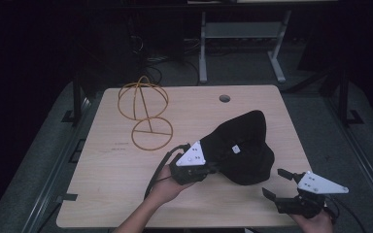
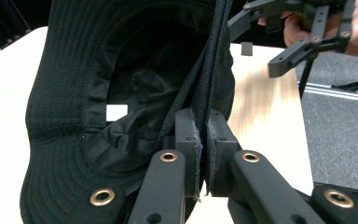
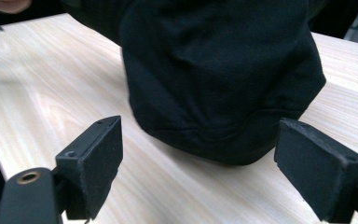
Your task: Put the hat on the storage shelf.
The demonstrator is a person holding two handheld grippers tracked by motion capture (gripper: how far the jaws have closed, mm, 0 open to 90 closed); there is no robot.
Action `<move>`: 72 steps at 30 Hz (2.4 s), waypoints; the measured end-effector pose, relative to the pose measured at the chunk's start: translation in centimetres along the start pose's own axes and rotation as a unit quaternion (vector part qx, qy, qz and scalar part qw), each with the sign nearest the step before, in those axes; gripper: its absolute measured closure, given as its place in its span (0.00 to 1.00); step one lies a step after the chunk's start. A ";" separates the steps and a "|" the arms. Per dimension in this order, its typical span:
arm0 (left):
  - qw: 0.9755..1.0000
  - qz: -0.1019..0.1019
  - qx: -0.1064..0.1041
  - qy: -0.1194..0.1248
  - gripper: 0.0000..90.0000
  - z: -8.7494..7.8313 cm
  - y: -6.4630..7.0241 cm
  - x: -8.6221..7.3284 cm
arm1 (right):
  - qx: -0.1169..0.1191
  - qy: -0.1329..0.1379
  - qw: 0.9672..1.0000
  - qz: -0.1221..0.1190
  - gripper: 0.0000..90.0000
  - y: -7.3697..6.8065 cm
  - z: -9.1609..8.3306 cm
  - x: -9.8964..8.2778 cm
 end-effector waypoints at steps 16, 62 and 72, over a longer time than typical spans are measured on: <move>1.000 -0.001 -0.013 0.009 0.95 -0.1 0.1 0.1 | -0.003 -0.018 0.999 0.036 0.16 0.9 2.5 1.6; 0.999 -0.006 0.045 0.004 0.59 -3.9 -0.2 -0.6 | 0.017 0.013 1.000 0.001 0.94 -0.1 1.3 4.0; 0.997 -0.017 0.073 0.006 0.53 -6.5 -0.5 -2.5 | 0.016 0.026 1.000 0.000 0.94 -0.1 0.3 6.8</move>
Point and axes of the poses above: each handheld gripper's, and its own axes: z roughly forward along the jaws, x roughly out of its top, y roughly to its right, the point moved 2 cm from there along z, roughly forward along the jaws, and after that the axes turned 3 degrees about -y, right-handed, at the moved point
